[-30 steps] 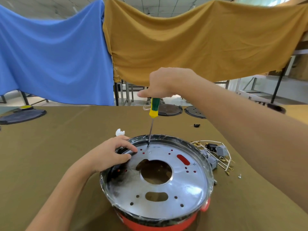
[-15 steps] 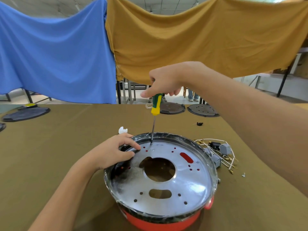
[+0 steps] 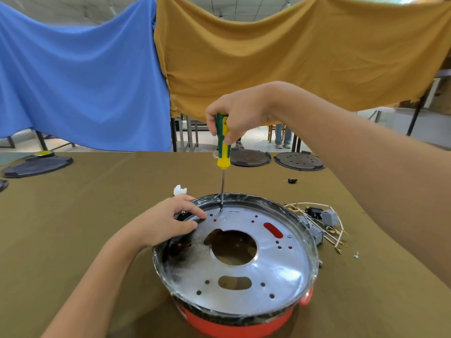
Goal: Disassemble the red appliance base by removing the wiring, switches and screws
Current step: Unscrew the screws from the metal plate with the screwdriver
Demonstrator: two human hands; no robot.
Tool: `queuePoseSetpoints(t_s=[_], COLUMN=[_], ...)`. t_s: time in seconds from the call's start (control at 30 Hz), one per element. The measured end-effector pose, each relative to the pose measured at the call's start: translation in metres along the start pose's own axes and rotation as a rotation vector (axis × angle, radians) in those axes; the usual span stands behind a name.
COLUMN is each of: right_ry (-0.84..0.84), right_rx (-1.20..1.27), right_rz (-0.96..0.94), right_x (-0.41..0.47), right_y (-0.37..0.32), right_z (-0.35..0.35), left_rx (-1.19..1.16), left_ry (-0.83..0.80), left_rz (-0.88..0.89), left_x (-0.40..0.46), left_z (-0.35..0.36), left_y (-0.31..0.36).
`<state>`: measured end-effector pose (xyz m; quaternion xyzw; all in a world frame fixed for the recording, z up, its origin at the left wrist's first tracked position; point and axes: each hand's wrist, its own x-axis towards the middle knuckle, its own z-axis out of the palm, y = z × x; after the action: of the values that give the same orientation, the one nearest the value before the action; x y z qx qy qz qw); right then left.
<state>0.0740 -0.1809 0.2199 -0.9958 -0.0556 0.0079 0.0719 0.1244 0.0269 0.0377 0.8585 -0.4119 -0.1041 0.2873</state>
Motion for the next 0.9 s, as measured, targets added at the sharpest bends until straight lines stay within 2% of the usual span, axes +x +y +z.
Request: queuePoseSetpoints(t_s=[0.1, 0.2, 0.27, 0.33, 0.5, 0.67, 0.73, 0.83, 0.9], right_ry=[0.01, 0.076, 0.135, 0.128, 0.025, 0.015, 0.019, 0.089, 0.139], right_rx=[-0.043, -0.343, -0.438, -0.389, 0.042, 0.069, -0.037, -0.354, -0.412], right_rz=[0.084, 0.227, 0.22, 0.152, -0.013, -0.002, 0.087, 0.246, 0.219], right_x=[0.002, 0.003, 0.006, 0.007, -0.003, -0.001, 0.0, 0.004, 0.008], right_y=[-0.002, -0.005, -0.006, -0.005, -0.002, -0.008, -0.011, -0.01, -0.005], right_z=[0.004, 0.01, 0.013, 0.011, 0.002, 0.004, 0.005, 0.009, 0.009], left_rx=[-0.002, 0.001, 0.001, 0.005, -0.007, -0.021, -0.022, -0.021, -0.02], left_ry=[0.006, 0.005, 0.001, -0.002, 0.002, 0.003, 0.004, 0.005, 0.004], left_rz=[0.003, 0.007, 0.006, 0.0, 0.004, 0.002, 0.0, 0.006, 0.003], left_x=[0.0, 0.0, -0.001, -0.001, 0.0, 0.001, 0.0, 0.0, 0.0], left_z=[0.0, 0.0, 0.0, -0.001, 0.0, 0.0, 0.0, 0.0, 0.0], left_y=[0.0, 0.001, 0.001, 0.0, -0.001, -0.002, -0.002, -0.003, -0.003])
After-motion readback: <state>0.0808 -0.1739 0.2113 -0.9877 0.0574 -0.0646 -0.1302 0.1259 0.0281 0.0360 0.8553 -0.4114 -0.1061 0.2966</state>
